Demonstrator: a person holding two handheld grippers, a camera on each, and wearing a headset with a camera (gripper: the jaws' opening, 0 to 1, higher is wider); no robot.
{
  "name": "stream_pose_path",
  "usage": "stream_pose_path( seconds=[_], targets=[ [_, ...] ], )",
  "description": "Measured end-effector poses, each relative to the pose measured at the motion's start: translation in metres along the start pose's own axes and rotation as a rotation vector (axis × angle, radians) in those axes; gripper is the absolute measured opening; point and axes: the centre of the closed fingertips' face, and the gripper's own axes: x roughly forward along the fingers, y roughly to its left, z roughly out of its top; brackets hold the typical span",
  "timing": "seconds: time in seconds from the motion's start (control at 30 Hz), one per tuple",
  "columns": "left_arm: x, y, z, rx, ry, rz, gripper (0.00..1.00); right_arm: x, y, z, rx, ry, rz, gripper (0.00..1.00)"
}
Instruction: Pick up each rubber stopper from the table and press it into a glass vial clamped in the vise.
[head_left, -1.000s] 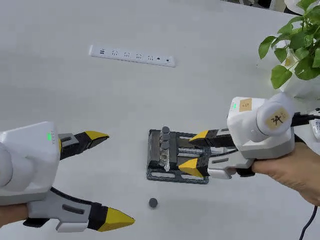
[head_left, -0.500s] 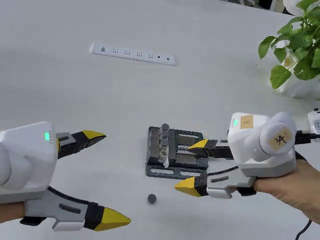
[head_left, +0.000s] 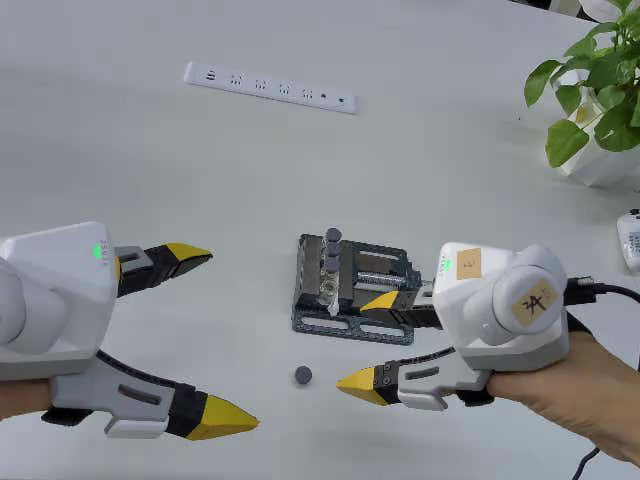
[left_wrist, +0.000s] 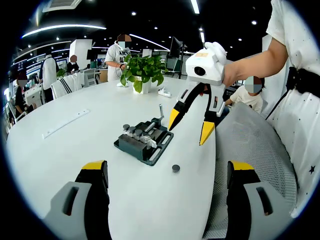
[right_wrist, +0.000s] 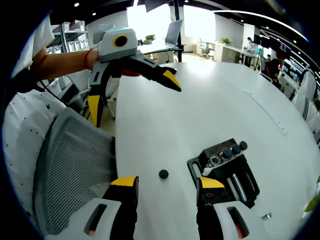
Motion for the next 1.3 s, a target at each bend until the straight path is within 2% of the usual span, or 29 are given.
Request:
stream_pose_path(
  seconds=[0.07, 0.27, 0.4, 0.5, 0.63, 0.8, 0.97, 1.3],
  targets=[
    [0.000, 0.000, -0.001, -0.003, -0.002, -0.001, 0.99, 0.009, 0.000, -0.007, -0.030, 0.030, 0.005, 0.41],
    [0.000, 0.000, -0.004, -0.006, -0.005, -0.004, 0.99, 0.026, 0.004, -0.013, -0.099, 0.089, 0.019, 0.36],
    [0.000, 0.001, -0.005, -0.011, -0.008, -0.005, 0.98, 0.038, 0.005, -0.015, -0.116, 0.109, 0.036, 0.29],
    [0.000, 0.001, -0.005, -0.015, -0.014, -0.004, 0.98, 0.045, 0.002, -0.019, -0.173, 0.153, 0.029, 0.26],
    [0.000, 0.001, -0.006, -0.021, -0.017, -0.005, 0.98, 0.054, 0.004, -0.021, -0.194, 0.169, 0.041, 0.23],
    [0.000, 0.001, -0.008, -0.029, -0.024, -0.001, 0.97, 0.063, 0.004, -0.025, -0.236, 0.205, 0.046, 0.18],
    [0.000, 0.001, -0.010, -0.037, -0.028, -0.001, 0.96, 0.071, 0.007, -0.024, -0.249, 0.212, 0.065, 0.18],
    [0.000, 0.003, -0.009, -0.047, -0.038, 0.000, 0.95, 0.073, 0.005, -0.025, -0.322, 0.259, 0.074, 0.14]
  ],
)
